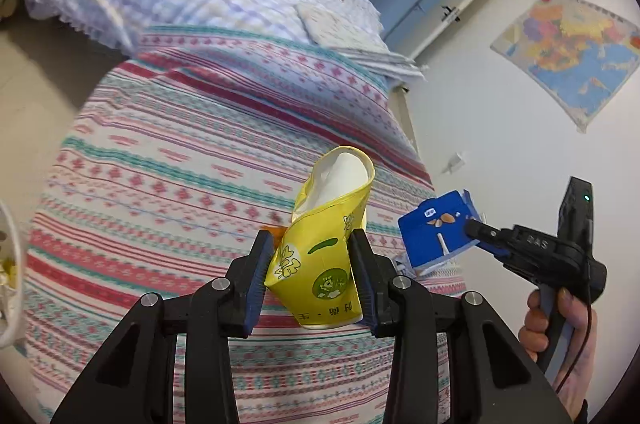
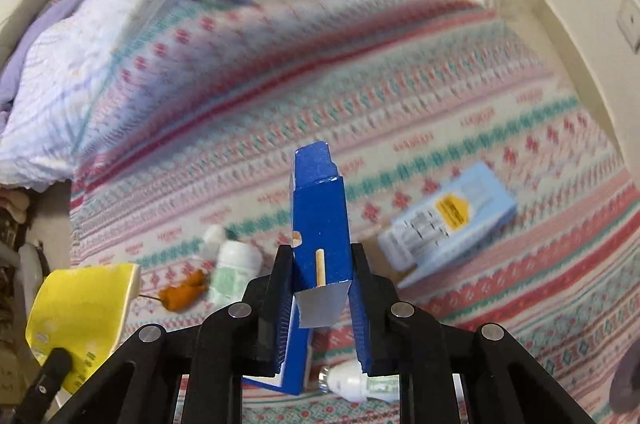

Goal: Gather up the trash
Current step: 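Lift the cup with the left gripper while the right gripper grasps the blue cracker box, then drop the cup and blue box into the wastebasket, opening both grippers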

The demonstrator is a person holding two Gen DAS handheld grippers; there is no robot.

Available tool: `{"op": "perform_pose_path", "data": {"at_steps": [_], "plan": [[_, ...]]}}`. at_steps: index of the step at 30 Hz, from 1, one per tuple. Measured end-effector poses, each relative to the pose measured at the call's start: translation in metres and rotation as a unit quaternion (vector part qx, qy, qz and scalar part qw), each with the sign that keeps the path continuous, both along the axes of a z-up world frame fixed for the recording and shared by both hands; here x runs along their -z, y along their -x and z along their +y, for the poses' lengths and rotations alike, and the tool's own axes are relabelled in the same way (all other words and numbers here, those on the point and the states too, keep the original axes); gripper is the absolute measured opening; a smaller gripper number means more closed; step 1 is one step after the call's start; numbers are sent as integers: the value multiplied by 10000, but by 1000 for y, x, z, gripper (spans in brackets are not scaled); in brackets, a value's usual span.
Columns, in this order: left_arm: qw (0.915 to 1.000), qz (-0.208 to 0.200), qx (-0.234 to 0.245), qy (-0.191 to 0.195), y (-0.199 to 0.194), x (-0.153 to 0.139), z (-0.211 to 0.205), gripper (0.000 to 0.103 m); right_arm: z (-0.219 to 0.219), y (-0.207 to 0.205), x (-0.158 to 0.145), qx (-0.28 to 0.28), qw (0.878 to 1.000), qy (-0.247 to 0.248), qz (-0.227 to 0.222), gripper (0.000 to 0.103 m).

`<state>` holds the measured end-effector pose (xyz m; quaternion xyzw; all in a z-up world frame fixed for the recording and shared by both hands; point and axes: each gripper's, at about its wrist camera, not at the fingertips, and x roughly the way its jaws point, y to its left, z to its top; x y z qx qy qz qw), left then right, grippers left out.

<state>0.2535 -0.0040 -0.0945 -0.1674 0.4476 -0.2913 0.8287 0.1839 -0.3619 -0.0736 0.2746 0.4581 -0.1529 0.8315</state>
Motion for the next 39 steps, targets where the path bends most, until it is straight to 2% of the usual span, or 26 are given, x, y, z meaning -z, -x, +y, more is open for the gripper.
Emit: {"op": "perform_pose_path", "data": {"at_steps": [5,14,18,26,30,35,39], "plan": [[9995,105,-279,59,0,-4,41,41,34,-5,-17,-442,9981,22,-417,23],[9961,203,-850,129,-1,-10,127,41,103,-14,-25,-1127,9913,-69,-679,23],[9927,241,-1181,22,-1,-9,167,41,129,-20,-19,-1395,9884,18,-606,23],[9818,635,-1778,-222,0,17,244,41,166,-26,-6,-1738,9833,-126,-530,23],[9734,887,-2054,-496,3,34,277,41,189,-29,-3,-1959,9789,-212,-535,23],[9677,1166,-2126,-685,3,52,294,42,221,-32,6,-2262,9726,-203,-504,23],[9650,1372,-2147,-620,-4,66,302,43,245,-36,14,-2485,9672,-204,-484,23]]}}
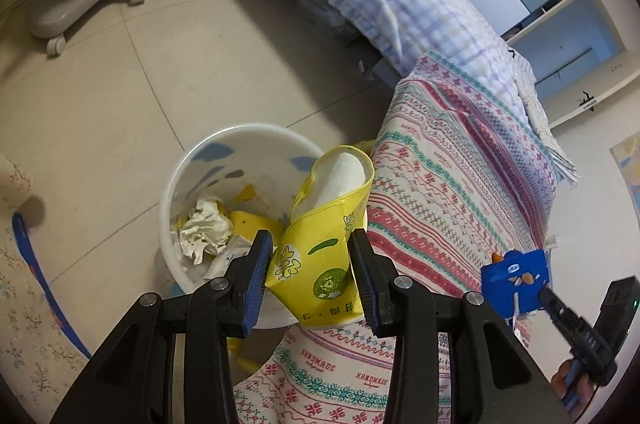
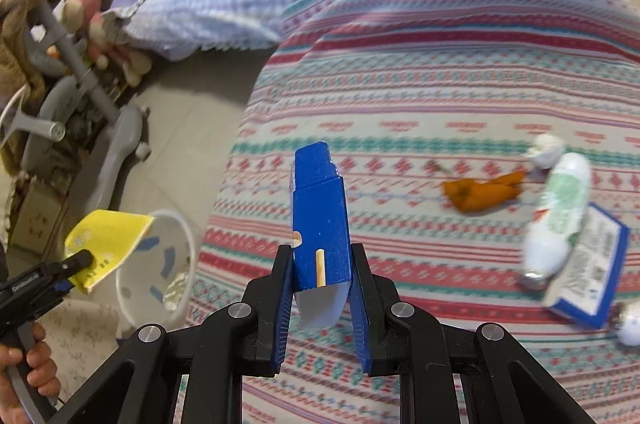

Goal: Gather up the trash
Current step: 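Drop the cup and blue box into the wastebasket, opening both grippers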

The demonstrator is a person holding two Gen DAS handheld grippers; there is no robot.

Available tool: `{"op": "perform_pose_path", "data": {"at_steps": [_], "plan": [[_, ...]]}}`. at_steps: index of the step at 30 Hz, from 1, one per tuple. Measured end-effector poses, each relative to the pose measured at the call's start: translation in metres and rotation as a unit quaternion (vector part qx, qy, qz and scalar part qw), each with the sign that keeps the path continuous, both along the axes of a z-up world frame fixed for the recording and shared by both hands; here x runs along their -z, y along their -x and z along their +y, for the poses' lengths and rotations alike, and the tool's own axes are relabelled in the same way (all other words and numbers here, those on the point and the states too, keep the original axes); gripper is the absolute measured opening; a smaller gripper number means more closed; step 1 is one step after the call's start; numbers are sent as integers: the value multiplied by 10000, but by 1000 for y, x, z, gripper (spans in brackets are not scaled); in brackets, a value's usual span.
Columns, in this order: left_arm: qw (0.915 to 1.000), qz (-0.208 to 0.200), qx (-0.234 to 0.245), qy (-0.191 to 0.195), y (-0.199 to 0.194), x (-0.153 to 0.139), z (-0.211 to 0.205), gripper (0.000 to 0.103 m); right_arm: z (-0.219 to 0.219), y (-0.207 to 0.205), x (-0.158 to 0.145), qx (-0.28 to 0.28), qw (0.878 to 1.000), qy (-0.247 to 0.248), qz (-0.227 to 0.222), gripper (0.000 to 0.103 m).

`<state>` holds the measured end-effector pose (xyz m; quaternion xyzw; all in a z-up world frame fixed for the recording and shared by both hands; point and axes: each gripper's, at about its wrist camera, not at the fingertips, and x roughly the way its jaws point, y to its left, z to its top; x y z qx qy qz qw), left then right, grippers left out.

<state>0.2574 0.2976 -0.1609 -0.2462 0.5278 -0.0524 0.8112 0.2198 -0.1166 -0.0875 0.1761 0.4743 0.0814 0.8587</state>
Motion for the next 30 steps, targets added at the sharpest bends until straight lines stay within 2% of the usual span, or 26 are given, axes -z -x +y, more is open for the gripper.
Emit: {"op": "perform_pose_path", "data": {"at_steps": [5,12,15,23,29,30], "plan": [[9997,219,-82,42,-14,16,7,52,33,-4,10,-296,9995,-44,-15,23],[9975,542,-256,365,-20,32,21,52,73,-5,20,-617,9980,-160,-57,23],[9966,392,-470,554,-14,23,35,52,90,-7,22,-730,9969,-249,-124,23],[9916,141,-1115,633,0,7,72,52,158,-32,38,-1036,9916,-753,-197,23],[9915,54,-1111,671,0,2,73,52,237,-53,49,-1534,9865,-506,-282,26],[9920,26,-1070,665,-1,1,70,52,252,-56,53,-1672,9849,-385,-224,33]]}}
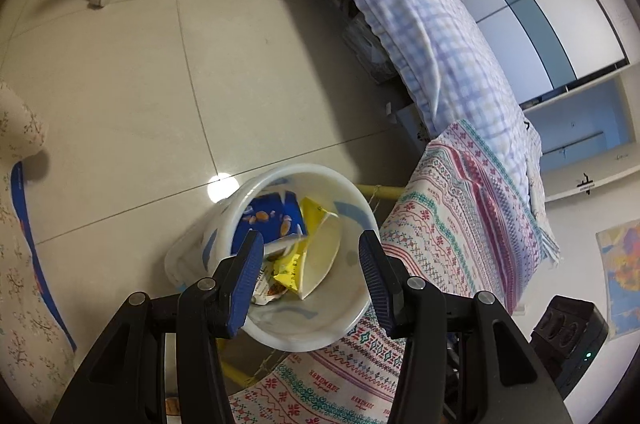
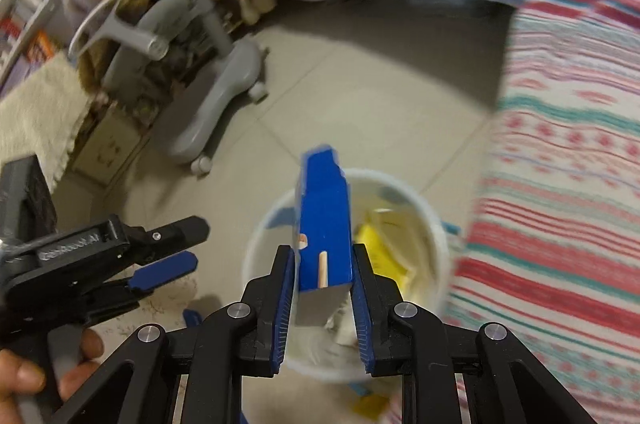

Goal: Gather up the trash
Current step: 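Drop the cup and blue box into the wastebasket, opening both grippers, then grasp the orange peel with the left gripper while the right gripper grasps the blue-white box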

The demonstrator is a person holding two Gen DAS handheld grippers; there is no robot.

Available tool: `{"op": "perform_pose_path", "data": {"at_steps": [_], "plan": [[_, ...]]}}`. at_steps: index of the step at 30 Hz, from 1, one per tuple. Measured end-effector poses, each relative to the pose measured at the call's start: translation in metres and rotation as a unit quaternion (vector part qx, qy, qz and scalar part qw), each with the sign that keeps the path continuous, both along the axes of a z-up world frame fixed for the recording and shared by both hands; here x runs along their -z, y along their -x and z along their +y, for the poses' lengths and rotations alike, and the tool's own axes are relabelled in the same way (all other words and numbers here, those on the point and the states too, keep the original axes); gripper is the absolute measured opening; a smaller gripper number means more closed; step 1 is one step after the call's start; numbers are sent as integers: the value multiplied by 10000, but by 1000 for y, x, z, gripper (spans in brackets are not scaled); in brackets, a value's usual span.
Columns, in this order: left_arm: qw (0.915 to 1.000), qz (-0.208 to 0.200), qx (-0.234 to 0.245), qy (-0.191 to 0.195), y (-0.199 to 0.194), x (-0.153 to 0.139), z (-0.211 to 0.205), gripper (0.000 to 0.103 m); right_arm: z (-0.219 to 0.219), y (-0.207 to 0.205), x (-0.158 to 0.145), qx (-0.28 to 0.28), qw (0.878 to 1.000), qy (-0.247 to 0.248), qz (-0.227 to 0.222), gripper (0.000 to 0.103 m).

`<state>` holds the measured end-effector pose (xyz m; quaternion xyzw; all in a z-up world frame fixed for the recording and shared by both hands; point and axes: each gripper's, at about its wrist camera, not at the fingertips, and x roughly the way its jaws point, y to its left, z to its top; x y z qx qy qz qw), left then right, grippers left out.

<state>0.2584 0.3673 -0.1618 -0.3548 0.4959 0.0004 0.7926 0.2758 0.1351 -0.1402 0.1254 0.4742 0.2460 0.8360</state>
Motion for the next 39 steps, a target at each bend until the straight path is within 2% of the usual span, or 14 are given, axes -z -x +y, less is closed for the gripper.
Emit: {"op": "perform_pose_path", "data": {"at_steps": [1,2,8,15,20,22,24,27,30,33,36,39], "plan": [[10000,-19,23,-6,-1,-1,-2,52,10,-3,4,-74,9999,146,57,45],[10000,-33,47,-17,0,-1,-2,52,17,-4,7,-115,9995,264,86,47],[9996,-39,264,-42,-6,-3,-23,52,10,-1,15,-85,9988,464,91,48],[9954,-307,861,-298,-16,-20,-86,52,-55,8,14,245,9979,538,281,48],[9891,-398,1401,-238,-22,-24,-141,52,-121,15,-4,673,9942,735,392,48],[9846,-421,1677,-239,-24,-26,-170,52,-154,20,-19,897,9921,793,381,49],[9800,-474,1911,-279,-23,-28,-196,52,-189,27,-35,1139,9887,905,354,55],[9680,-560,2382,-548,-21,-30,-250,54,-245,36,-54,1565,9809,1119,283,57],[9546,-621,2822,-725,-19,-27,-302,60,-306,46,-65,2095,9727,959,273,58],[9379,-671,3274,-927,-17,-20,-358,60,-371,56,-63,2764,9587,513,436,59],[9275,-737,3513,-1044,-16,-10,-404,60,-419,60,-55,3271,9421,203,710,60],[9182,-812,3704,-1144,-19,1,-441,60,-447,63,-41,3474,9322,194,995,60]]}}
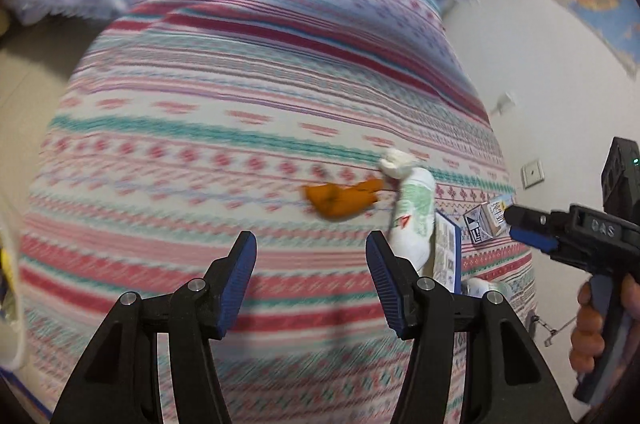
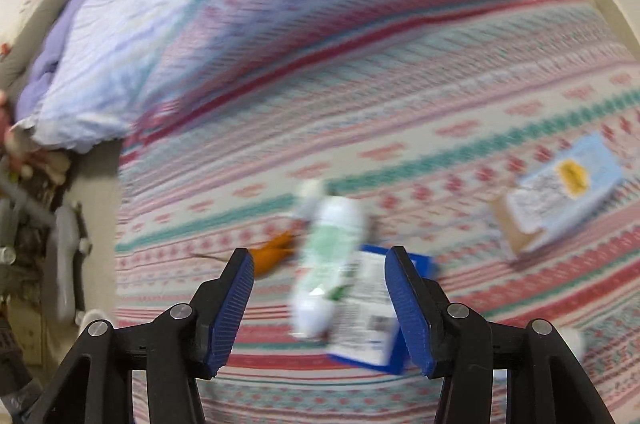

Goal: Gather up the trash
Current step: 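Grasp the orange peel with the left gripper while the right gripper grasps the blue-white box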

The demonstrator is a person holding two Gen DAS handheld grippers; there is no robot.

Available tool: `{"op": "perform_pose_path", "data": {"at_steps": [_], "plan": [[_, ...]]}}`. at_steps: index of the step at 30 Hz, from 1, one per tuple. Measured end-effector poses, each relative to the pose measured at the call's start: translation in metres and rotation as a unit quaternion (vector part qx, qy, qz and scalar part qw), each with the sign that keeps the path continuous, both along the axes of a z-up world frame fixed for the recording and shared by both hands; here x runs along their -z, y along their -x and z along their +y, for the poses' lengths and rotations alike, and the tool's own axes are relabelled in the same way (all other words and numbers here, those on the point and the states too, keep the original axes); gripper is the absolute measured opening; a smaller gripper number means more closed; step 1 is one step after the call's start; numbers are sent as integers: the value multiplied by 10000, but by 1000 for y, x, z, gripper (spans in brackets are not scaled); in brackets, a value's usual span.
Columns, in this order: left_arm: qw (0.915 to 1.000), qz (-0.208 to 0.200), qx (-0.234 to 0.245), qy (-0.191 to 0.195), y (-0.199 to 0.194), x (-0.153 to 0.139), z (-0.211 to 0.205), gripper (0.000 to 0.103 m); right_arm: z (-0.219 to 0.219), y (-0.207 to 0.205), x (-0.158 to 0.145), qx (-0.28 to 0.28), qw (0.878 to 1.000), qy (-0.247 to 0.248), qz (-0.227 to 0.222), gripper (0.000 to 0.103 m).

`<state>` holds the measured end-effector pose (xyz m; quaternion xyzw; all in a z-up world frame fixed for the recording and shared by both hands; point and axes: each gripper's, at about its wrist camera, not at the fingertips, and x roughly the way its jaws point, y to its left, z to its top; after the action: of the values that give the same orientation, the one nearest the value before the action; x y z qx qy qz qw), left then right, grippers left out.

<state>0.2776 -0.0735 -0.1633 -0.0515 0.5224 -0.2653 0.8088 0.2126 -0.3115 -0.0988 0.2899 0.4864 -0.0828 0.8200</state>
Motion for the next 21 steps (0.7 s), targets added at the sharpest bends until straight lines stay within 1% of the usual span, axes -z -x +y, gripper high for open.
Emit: {"op": "perform_pose_path", "data": {"at_steps": [3,6,9,11,12,13,14,15,16,18,21], "plan": [[9997,-113,112,-169,-4,11,-28,60,-16,3,16,52,9991,-32,413,60],[9995,-100,60,-302,-12,25,-50,60,-24,5,29,37,9977,-124,666,60],[9992,-127,48,-387,-20,36,-61,60,-29,8,38,36,9963,-235,822,64],[9987,-205,78,-458,-23,41,-65,60,-30,9,41,16,9961,-245,853,65],[9982,-258,98,-539,-24,44,-68,58,-29,10,41,-16,9960,-237,860,66],[9977,-284,100,-603,-23,46,-72,48,-28,10,42,-40,9960,-221,859,69],[9973,-314,103,-649,-23,47,-73,44,-27,10,43,-57,9960,-195,866,71],[9978,-312,163,-564,-22,47,-75,28,-25,10,46,-92,9958,-164,900,72],[9981,-293,168,-518,-21,46,-76,25,-23,9,50,-130,9954,-157,931,72],[9985,-321,107,-419,-19,41,-73,23,-17,6,56,-211,9944,-171,1023,72],[9992,-295,55,-258,-17,32,-64,22,-10,4,62,-285,9931,-154,1126,72]]}}
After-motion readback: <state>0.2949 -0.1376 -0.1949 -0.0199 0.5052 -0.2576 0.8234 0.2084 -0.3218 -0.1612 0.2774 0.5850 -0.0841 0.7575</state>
